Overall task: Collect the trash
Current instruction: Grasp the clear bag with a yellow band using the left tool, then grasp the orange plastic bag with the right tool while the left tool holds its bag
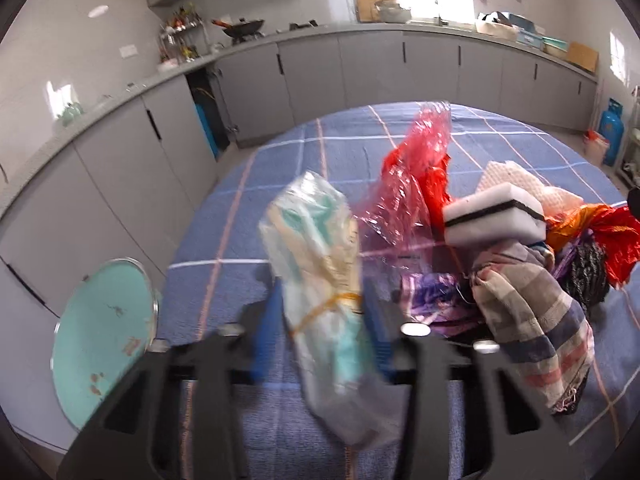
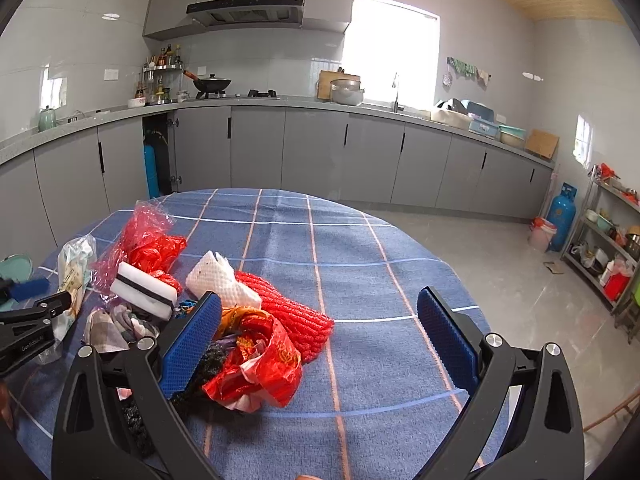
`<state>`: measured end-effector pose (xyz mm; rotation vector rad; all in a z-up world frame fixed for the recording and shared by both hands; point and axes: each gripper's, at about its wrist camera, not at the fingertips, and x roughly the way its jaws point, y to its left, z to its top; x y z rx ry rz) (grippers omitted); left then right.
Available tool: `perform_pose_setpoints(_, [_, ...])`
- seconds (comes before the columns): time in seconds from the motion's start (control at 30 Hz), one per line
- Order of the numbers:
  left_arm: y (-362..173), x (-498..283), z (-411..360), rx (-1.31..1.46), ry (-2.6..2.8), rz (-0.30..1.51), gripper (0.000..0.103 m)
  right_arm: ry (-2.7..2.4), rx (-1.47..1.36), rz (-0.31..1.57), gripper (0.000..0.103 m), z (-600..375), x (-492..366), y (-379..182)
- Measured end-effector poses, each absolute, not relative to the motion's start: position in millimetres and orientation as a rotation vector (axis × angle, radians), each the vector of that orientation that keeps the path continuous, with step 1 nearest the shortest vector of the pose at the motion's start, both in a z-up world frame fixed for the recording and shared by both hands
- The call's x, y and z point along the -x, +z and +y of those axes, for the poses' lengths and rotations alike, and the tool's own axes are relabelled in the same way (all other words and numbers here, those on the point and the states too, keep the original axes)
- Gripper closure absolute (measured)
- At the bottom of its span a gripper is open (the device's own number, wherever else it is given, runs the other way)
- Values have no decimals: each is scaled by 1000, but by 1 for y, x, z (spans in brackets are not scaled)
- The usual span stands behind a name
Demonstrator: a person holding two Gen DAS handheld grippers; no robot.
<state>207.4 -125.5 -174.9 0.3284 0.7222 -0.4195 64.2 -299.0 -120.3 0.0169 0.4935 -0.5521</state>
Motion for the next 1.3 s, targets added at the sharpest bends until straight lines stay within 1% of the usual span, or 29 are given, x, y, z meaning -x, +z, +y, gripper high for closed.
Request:
perform_pose_setpoints(0.03, [-175, -207, -126, -327, -434, 728, 87, -554, -19, 496, 7, -300, -64, -121])
perform_pose_setpoints(0.13, [-174, -205, -124, -315, -449, 718, 93, -555, -31, 507, 7, -304, -63, -122])
perform_pose_setpoints(0.27, [-168, -197, -116, -292, -452, 693, 94, -543, -44, 533, 8, -307, -62, -124])
perform_pose_setpoints(0.3, [-166, -193, -115, -296, -446, 675, 94, -540, -50, 538, 9, -308, -63, -125])
perform_pose_setpoints(0.33, [-164, -190, -114, -299, -444, 662, 94, -534, -64, 546, 13, -310, -64, -125])
perform_pose_setpoints(0.4, [-158, -186, -114, -303, -438, 638, 94, -519, -78, 565, 22, -313, -67, -127])
perform_pose_setpoints(0.5, [-154, -181, -114, -324, -423, 608, 94, -478, -97, 614, 32, -314, -73, -132])
perform_pose_setpoints(0.57, [-151, -181, -114, -320, -424, 605, 94, -443, -96, 646, 44, -311, -76, -135])
perform_pose_setpoints(0.6, [-151, -180, -114, -319, -423, 603, 94, -432, -95, 651, 52, -309, -77, -135])
perform_pose_setpoints(0.63, [-149, -179, -113, -318, -422, 600, 94, -415, -99, 665, 57, -308, -77, -137])
perform_pose_setpoints(0.67, [-147, -181, -110, -316, -422, 597, 94, -397, -102, 679, 72, -306, -78, -138])
perform_pose_setpoints(0.7, [-146, -179, -110, -315, -421, 592, 94, -385, -100, 693, 82, -305, -78, -140])
perform_pose_setpoints(0.73, [-142, -181, -107, -314, -416, 582, 94, -383, -95, 703, 87, -302, -77, -142])
perform_pose_setpoints(0.77, [-139, -181, -105, -315, -414, 575, 94, -379, -95, 702, 89, -301, -76, -142])
perform_pose_setpoints(0.9, [-130, -174, -98, -309, -398, 544, 94, -379, -85, 668, 92, -295, -68, -133])
perform_pose_setpoints(1.13, [-114, -168, -77, -291, -338, 495, 94, -383, -65, 565, 93, -282, -58, -101])
perform_pose_setpoints(1.3, [-109, -172, -63, -270, -294, 491, 94, -367, -59, 525, 93, -270, -72, -87])
